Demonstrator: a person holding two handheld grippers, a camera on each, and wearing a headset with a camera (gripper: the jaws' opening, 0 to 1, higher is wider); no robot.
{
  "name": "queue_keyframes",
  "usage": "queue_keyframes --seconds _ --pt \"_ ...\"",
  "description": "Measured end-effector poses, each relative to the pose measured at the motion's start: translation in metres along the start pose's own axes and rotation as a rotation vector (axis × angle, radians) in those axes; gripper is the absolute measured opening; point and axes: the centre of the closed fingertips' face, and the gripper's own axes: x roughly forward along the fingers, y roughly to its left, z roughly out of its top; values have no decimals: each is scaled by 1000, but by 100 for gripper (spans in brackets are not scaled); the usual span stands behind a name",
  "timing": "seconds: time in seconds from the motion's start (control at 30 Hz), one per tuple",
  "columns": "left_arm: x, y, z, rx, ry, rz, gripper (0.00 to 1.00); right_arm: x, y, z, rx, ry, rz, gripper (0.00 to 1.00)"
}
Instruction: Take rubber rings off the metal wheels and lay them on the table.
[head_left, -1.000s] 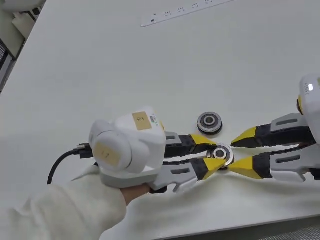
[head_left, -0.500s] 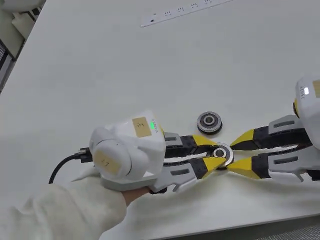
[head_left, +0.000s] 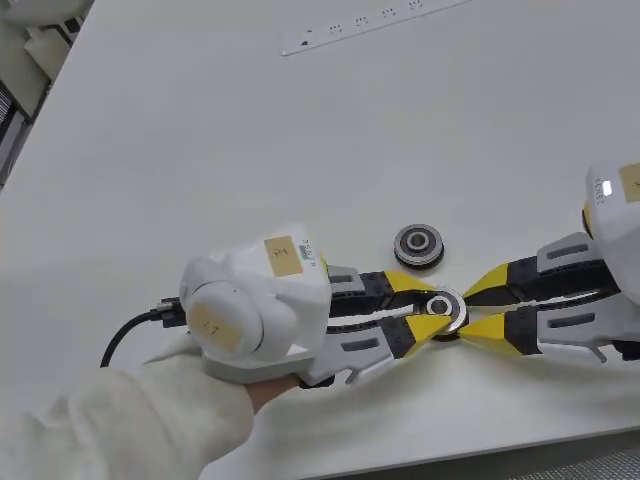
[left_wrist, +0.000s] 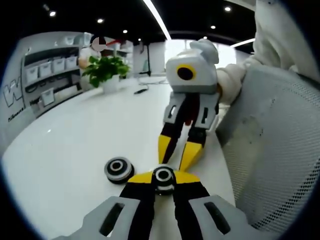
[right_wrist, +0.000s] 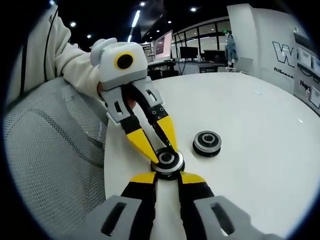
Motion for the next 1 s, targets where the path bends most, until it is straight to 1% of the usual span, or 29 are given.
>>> queue_keyframes --seconds 0.27,1.0 --pt "0 0 0 -4 -8 0 14 0 0 -1 -3 11 -5 11" --pt "0 0 0 -19 -22 5 14 0 -2 -2 25 23 -4 8"
